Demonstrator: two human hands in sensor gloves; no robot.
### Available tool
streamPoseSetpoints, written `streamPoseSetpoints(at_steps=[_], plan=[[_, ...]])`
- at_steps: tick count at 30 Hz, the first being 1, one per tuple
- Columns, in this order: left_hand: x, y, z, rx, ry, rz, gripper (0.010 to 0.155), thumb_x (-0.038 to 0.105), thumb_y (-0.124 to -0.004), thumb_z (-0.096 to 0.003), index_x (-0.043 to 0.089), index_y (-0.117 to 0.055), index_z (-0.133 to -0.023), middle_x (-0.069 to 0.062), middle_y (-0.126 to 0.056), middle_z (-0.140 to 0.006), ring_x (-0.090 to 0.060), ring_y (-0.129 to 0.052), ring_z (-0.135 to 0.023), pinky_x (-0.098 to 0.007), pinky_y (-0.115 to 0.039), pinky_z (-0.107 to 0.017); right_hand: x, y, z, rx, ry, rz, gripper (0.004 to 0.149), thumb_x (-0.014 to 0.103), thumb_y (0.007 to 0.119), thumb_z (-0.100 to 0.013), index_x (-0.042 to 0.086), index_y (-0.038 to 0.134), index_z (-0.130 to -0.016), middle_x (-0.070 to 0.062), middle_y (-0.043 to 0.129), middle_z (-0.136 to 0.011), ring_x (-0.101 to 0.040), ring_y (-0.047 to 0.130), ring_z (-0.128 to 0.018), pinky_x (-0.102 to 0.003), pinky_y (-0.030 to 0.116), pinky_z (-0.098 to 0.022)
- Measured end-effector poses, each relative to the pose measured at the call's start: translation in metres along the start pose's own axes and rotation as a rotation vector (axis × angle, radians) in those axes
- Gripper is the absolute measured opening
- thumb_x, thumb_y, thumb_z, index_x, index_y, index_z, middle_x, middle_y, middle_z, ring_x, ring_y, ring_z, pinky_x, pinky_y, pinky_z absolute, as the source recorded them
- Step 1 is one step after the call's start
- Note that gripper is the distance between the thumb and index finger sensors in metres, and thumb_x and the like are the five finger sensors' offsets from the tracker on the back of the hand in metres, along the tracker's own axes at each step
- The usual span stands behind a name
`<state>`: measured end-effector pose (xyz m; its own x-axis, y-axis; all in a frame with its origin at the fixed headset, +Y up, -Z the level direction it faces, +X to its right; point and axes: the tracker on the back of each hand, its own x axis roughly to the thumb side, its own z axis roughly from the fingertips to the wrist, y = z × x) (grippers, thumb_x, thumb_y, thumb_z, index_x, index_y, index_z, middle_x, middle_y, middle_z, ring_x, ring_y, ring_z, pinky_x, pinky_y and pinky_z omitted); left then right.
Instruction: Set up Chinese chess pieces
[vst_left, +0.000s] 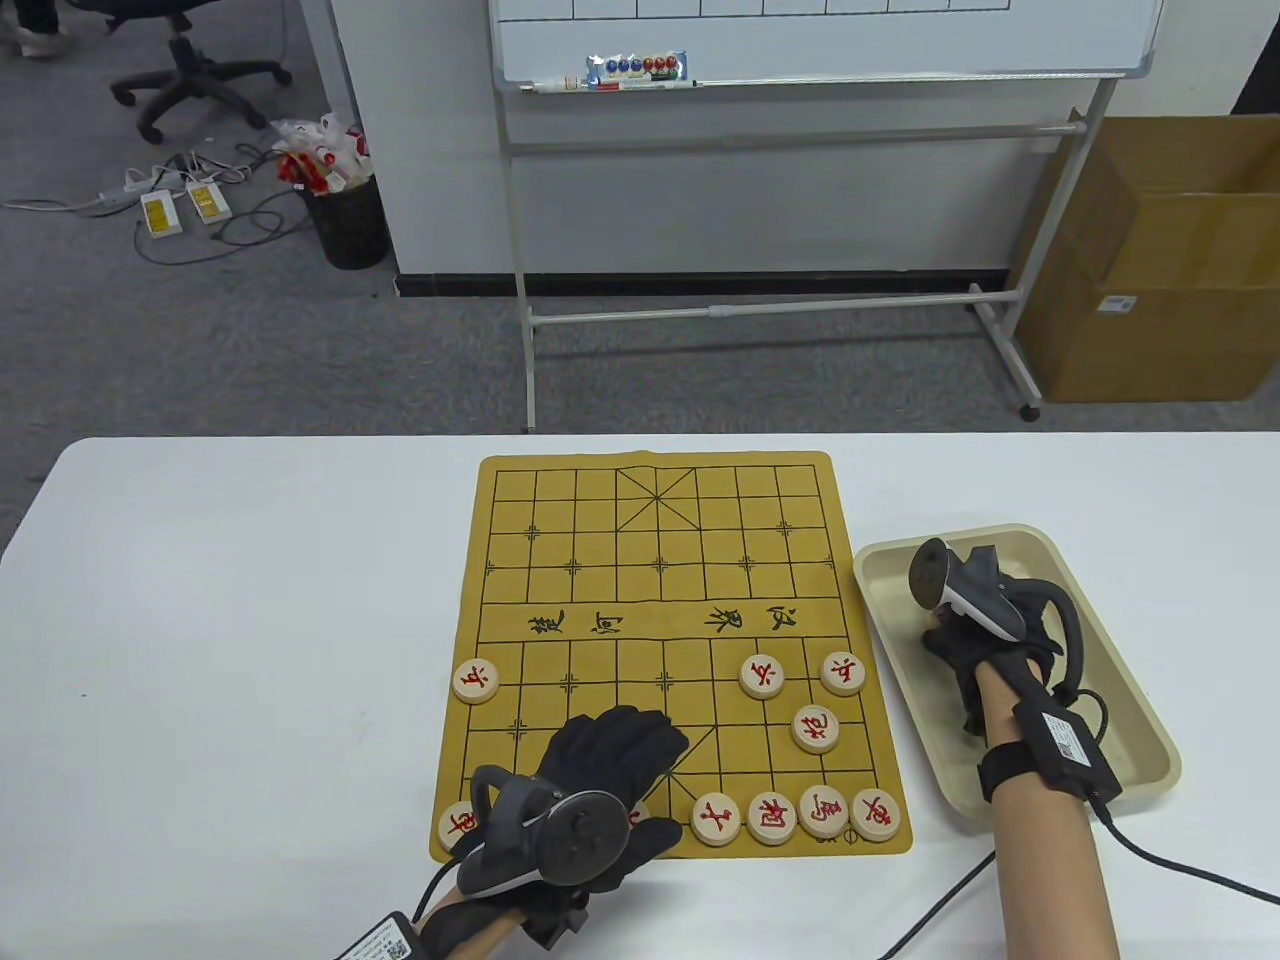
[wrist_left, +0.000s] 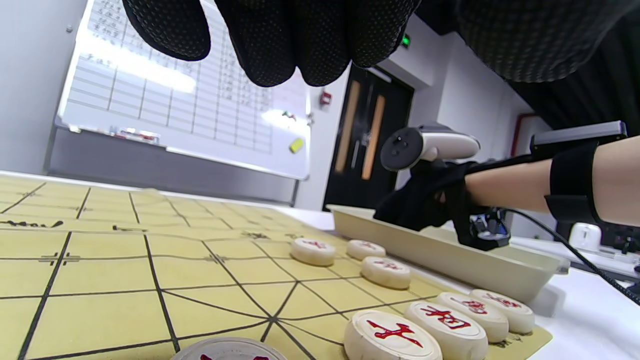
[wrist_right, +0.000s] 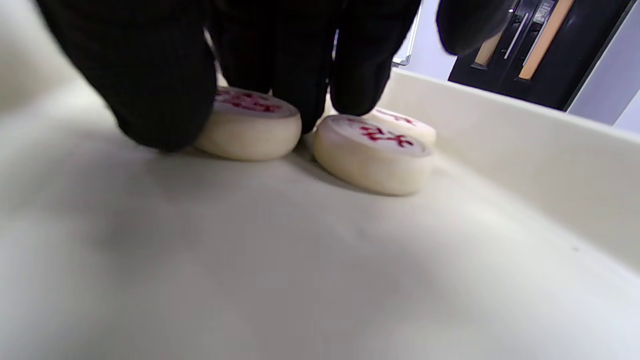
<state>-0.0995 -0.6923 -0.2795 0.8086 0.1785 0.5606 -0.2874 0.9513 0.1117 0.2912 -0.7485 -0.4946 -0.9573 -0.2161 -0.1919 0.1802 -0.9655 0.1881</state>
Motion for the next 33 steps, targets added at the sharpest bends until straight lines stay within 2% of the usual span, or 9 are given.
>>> streamPoseSetpoints(at_steps=[7, 11, 13, 14, 17, 22, 26, 30, 33], plan=[[-0.004, 0.002, -0.001, -0.002, 0.01, 0.01, 0.08, 0.061, -0.074, -0.0341, 0.029, -0.053, -0.105, 0.001, -0.061, -0.114, -0.026, -0.066, -0.108, -0.058, -0.058, -0.078, -0.001, 0.0, 0.005, -0.068, -0.016, -0.015, 0.075, 0.048, 0.088, -0.038, 0.024, 0.063, -0.105, -0.003, 0.083, -0.101, -0.03, 0.078, -0.101, -0.066, 0.046, -0.078], [-0.007, 0.005, -0.002, 0.002, 0.02, 0.019, 0.081, 0.06, -0.074, -0.034, 0.029, -0.053, -0.105, 0.001, -0.061, -0.114, -0.026, -0.065, -0.108, -0.058, -0.058, -0.078, -0.003, -0.019, 0.019, -0.14, -0.053, -0.072, 0.075, 0.048, 0.087, -0.039, 0.022, 0.063, -0.105, -0.005, 0.083, -0.102, -0.031, 0.079, -0.1, -0.067, 0.047, -0.077], [-0.009, 0.007, -0.002, 0.003, 0.026, 0.019, 0.081, 0.06, -0.074, -0.0339, 0.029, -0.052, -0.105, 0.001, -0.061, -0.114, -0.025, -0.065, -0.109, -0.058, -0.057, -0.079, 0.001, -0.037, 0.034, -0.207, -0.106, -0.102, 0.073, 0.048, 0.087, -0.04, 0.022, 0.064, -0.105, -0.006, 0.082, -0.102, -0.034, 0.08, -0.098, -0.068, 0.048, -0.076], [-0.011, 0.009, -0.002, 0.009, 0.033, 0.029, 0.081, 0.061, -0.074, -0.0339, 0.029, -0.052, -0.105, 0.001, -0.061, -0.114, -0.025, -0.065, -0.109, -0.058, -0.057, -0.079, 0.008, -0.052, 0.051, -0.265, -0.16, -0.12, 0.073, 0.047, 0.087, -0.04, 0.022, 0.064, -0.105, -0.007, 0.082, -0.102, -0.033, 0.082, -0.098, -0.067, 0.049, -0.076], [-0.014, 0.012, -0.002, 0.026, 0.044, 0.054, 0.081, 0.061, -0.074, -0.0337, 0.029, -0.052, -0.105, 0.001, -0.06, -0.114, -0.025, -0.064, -0.109, -0.058, -0.057, -0.079, 0.024, -0.072, 0.083, -0.362, -0.281, -0.176, 0.073, 0.048, 0.086, -0.041, 0.021, 0.065, -0.105, -0.008, 0.083, -0.101, -0.034, 0.084, -0.095, -0.067, 0.05, -0.076], [-0.021, 0.02, -0.002, 0.06, 0.068, 0.06, 0.081, 0.062, -0.072, -0.0335, 0.029, -0.052, -0.105, 0.002, -0.06, -0.114, -0.025, -0.064, -0.109, -0.058, -0.057, -0.079, 0.073, -0.094, 0.151, -0.393, -0.547, -0.223, 0.072, 0.048, 0.086, -0.041, 0.021, 0.067, -0.105, -0.009, 0.084, -0.101, -0.034, 0.085, -0.095, -0.067, 0.051, -0.076], [-0.029, 0.025, -0.001, 0.083, 0.097, 0.066, 0.081, 0.062, -0.072, -0.0336, 0.029, -0.052, -0.105, 0.001, -0.06, -0.114, -0.025, -0.064, -0.109, -0.058, -0.057, -0.079, 0.12, -0.086, 0.201, -0.329, -0.758, -0.261, 0.071, 0.048, 0.086, -0.041, 0.02, 0.067, -0.104, -0.009, 0.085, -0.1, -0.033, 0.086, -0.094, -0.067, 0.052, -0.076], [-0.033, 0.026, -0.001, 0.097, 0.12, 0.057, 0.081, 0.061, -0.072, -0.034, 0.029, -0.052, -0.105, 0.002, -0.06, -0.114, -0.025, -0.064, -0.109, -0.058, -0.057, -0.079, 0.158, -0.061, 0.227, -0.238, -0.876, -0.271, 0.072, 0.048, 0.086, -0.04, 0.02, 0.067, -0.104, -0.009, 0.085, -0.1, -0.035, 0.086, -0.094, -0.066, 0.052, -0.075], [-0.034, 0.026, -0.001, 0.101, 0.126, 0.055, 0.08, 0.061, -0.072, -0.0342, 0.029, -0.052, -0.105, 0.001, -0.06, -0.114, -0.025, -0.064, -0.109, -0.058, -0.057, -0.079, 0.179, -0.042, 0.234, -0.149, -0.908, -0.244, 0.072, 0.048, 0.086, -0.041, 0.02, 0.067, -0.104, -0.009, 0.084, -0.1, -0.033, 0.085, -0.095, -0.066, 0.052, -0.075]])
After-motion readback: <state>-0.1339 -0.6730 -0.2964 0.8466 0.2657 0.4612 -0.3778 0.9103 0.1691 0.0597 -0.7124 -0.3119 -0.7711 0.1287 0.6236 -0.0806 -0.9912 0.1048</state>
